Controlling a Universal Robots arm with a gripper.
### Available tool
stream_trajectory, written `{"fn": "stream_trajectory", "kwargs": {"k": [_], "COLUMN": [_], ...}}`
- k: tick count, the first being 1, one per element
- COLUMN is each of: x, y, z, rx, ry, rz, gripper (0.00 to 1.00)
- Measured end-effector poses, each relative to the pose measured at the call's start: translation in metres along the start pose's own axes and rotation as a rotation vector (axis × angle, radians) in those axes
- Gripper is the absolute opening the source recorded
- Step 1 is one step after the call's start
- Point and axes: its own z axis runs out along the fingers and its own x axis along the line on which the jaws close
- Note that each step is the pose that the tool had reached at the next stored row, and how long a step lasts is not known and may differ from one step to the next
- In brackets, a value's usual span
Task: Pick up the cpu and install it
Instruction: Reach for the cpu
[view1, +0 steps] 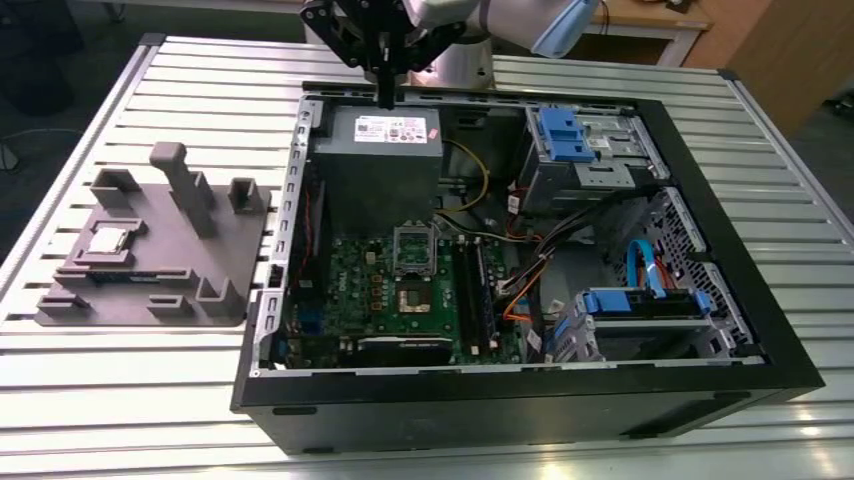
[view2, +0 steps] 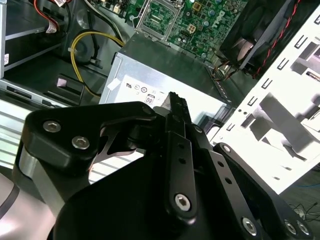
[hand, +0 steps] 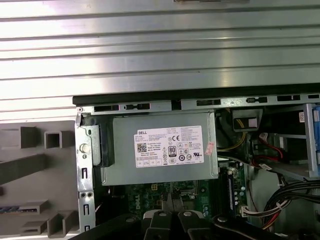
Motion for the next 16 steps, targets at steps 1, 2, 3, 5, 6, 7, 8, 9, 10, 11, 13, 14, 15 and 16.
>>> {"fn": "stream_trajectory", "kwargs": {"k": [1, 2, 3, 5, 6, 7, 8, 9, 10, 11, 13, 14, 15, 16], "x": [0.0003, 0.0007, 0.001, 0.0014, 0.0015, 0.0017, 0.0019, 0.0019, 0.0021, 0.0023, 0.0027, 0.003, 0.0032, 0.0036], "y": [0.0, -0.0001, -0.0001, -0.0001, -0.0001, -0.0001, -0.0001, -0.0002, -0.0002, -0.0002, -0.0002, -0.0002, -0.0003, -0.0003], "z": [0.0, 0.0, 0.0, 0.0, 0.0, 0.0, 0.0, 0.0, -0.0001, -0.0001, -0.0001, -0.0001, -0.0001, -0.0001], "rx": [0.0, 0.0, 0.0, 0.0, 0.0, 0.0, 0.0, 0.0, 0.0, 0.0, 0.0, 0.0, 0.0, 0.0001], "ry": [0.0, 0.0, 0.0, 0.0, 0.0, 0.0, 0.0, 0.0, 0.0, 0.0, 0.0001, 0.0, 0.0, 0.0], "rz": [0.0, 0.0, 0.0, 0.0, 0.0, 0.0, 0.0, 0.0, 0.0, 0.0, 0.0, 0.0, 0.0, 0.0], "gripper": [0.1, 0.1, 0.1, 0.1, 0.1, 0.1, 0.1, 0.1, 0.1, 0.1, 0.1, 0.1, 0.1, 0.1]}}
